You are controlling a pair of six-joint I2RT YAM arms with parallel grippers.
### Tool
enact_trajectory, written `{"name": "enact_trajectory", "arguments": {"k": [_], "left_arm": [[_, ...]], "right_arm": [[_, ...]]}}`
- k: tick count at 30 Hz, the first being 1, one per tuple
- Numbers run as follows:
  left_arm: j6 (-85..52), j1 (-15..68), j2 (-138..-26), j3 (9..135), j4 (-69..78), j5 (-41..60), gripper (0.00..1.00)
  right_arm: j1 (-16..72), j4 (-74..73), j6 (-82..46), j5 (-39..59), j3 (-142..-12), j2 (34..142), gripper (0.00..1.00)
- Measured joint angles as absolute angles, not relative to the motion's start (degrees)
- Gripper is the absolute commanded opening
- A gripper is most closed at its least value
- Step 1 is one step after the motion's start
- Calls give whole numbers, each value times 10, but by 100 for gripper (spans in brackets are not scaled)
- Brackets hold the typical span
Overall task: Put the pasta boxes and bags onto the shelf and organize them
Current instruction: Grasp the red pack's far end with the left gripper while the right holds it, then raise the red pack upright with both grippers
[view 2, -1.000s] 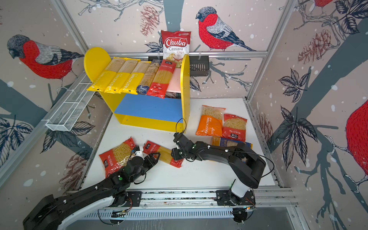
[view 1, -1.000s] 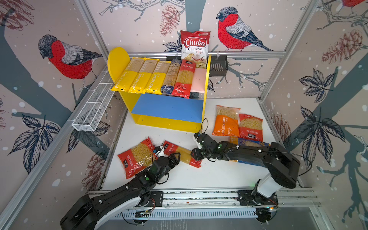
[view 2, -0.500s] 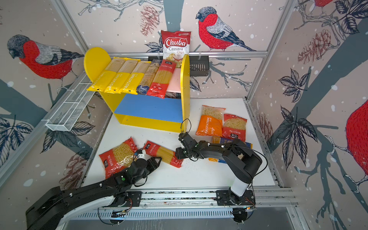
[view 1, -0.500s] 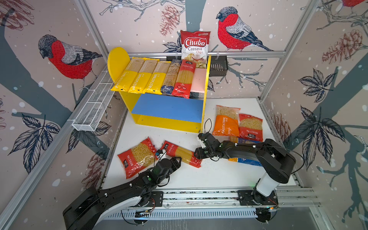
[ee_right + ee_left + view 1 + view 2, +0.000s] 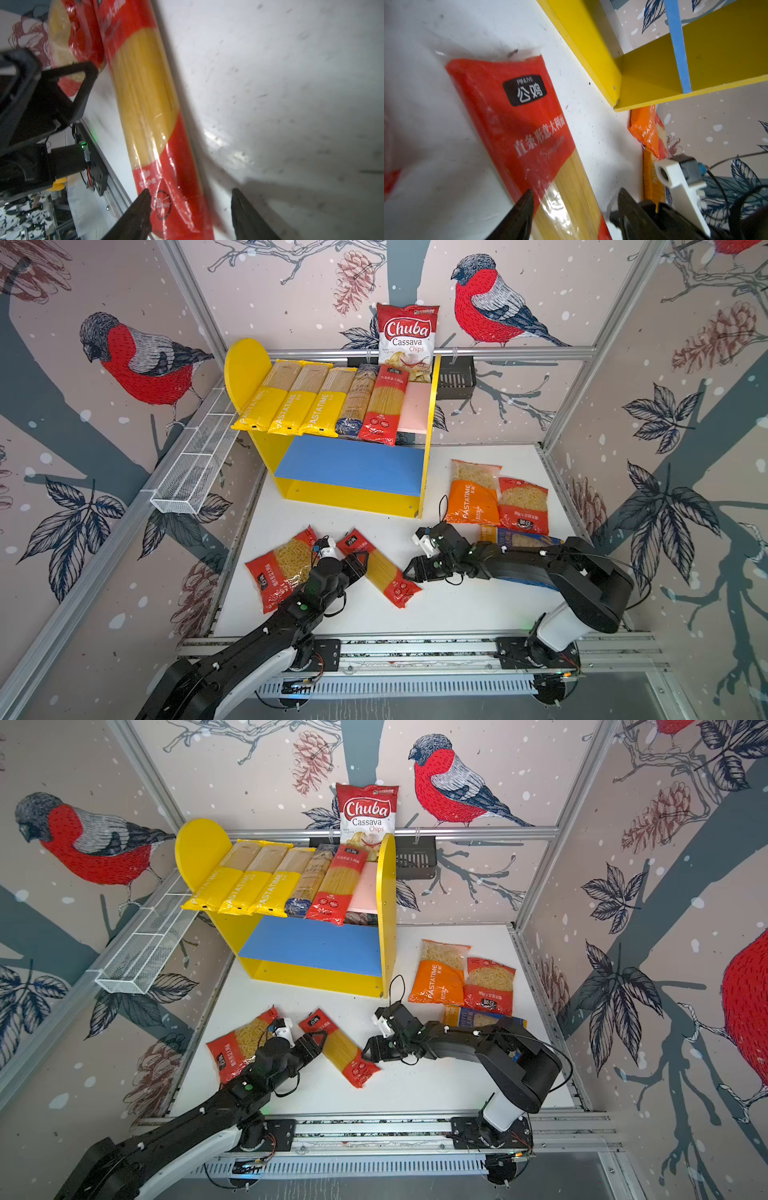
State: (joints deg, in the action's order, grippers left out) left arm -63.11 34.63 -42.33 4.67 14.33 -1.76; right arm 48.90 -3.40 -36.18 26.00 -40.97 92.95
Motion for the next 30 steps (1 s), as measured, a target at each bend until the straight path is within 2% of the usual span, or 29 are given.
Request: {"name": "enact_trajectory", "arguments": {"k": [5, 9, 12, 14, 16, 19, 24, 30], "left_arm": [[-666, 400, -416, 26, 117, -31, 67], [-699, 442, -443, 10, 143, -50, 63], [-719, 449, -473, 5, 183, -54, 56], [-722, 449, -483, 4, 196, -57, 46], [-731, 450, -485, 4, 197, -59, 38], [-731, 450, -475, 3, 196, -65, 31], [-731, 450, -447, 3, 184, -75, 31], [-730, 450, -412, 4, 162, -77, 35]], "right_arm": [[483, -71, -362, 281, -435, 978, 60], [496, -125, -369, 295, -453, 1020, 54], [515, -166, -381, 313, -463, 1049, 50], [525, -188, -394, 319, -469, 1064, 47], [531, -208, -407, 330, -473, 1076, 42], [535, -224, -424, 337, -471, 1083, 33], [535, -234, -451, 344, -460, 1074, 19], [535, -235, -453, 347, -452, 1048, 10]]}}
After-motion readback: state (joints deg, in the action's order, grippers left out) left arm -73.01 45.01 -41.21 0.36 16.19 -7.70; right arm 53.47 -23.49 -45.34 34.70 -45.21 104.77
